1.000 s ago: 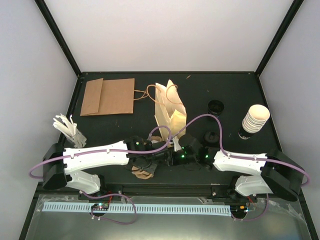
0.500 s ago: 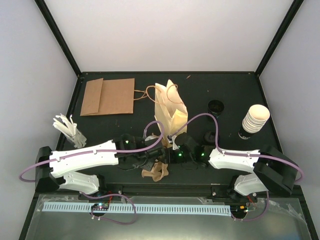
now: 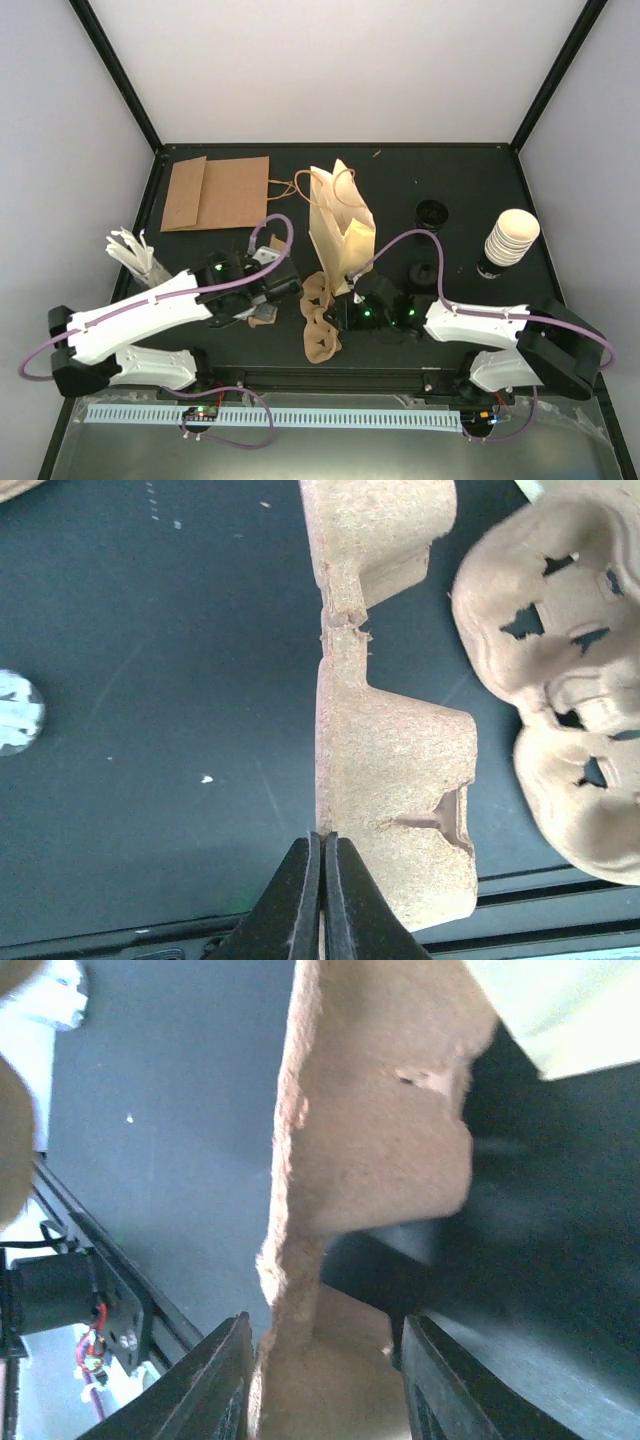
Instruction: Pack the takeout coffee
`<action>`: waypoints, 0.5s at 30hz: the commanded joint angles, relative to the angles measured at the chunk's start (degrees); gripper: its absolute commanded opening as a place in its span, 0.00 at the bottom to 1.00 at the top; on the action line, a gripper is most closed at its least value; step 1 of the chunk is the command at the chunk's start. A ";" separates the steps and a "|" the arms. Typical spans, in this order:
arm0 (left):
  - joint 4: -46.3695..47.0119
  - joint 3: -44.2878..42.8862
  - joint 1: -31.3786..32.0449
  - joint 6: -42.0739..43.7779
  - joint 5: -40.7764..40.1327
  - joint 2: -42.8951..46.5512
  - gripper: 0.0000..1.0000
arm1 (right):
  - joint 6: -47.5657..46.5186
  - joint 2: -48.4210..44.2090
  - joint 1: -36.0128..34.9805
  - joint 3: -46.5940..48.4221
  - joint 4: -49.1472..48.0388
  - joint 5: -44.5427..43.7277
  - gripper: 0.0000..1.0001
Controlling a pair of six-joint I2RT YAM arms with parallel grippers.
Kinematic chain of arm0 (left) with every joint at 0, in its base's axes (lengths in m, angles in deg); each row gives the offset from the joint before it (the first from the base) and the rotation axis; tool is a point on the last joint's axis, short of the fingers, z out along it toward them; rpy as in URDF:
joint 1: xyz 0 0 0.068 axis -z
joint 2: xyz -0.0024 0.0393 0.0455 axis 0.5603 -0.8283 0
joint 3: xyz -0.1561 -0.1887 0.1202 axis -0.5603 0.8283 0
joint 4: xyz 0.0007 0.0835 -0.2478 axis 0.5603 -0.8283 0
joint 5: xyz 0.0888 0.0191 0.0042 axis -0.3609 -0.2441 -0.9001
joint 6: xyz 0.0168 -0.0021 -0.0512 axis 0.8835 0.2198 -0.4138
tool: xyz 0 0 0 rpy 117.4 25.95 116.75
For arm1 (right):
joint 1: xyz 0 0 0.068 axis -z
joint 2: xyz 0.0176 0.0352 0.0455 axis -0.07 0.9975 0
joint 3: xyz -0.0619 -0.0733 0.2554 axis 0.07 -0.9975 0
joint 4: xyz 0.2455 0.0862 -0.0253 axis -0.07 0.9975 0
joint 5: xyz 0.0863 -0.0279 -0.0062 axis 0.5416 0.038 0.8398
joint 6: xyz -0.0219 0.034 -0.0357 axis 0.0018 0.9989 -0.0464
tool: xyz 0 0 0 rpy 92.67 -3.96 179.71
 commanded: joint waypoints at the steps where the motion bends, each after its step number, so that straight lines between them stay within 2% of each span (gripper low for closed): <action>1: -4.46 -2.65 -2.07 1.26 -5.28 4.84 0.02 | -0.79 -2.02 0.11 -3.03 1.32 -2.29 0.42; 11: -1.73 1.53 -8.05 5.91 -4.21 5.84 0.02 | -1.13 3.64 0.04 -2.18 -4.53 3.54 0.36; 15: 3.83 6.81 -15.57 11.55 -2.42 6.21 0.04 | -1.99 5.97 -0.12 0.62 -4.17 4.22 0.36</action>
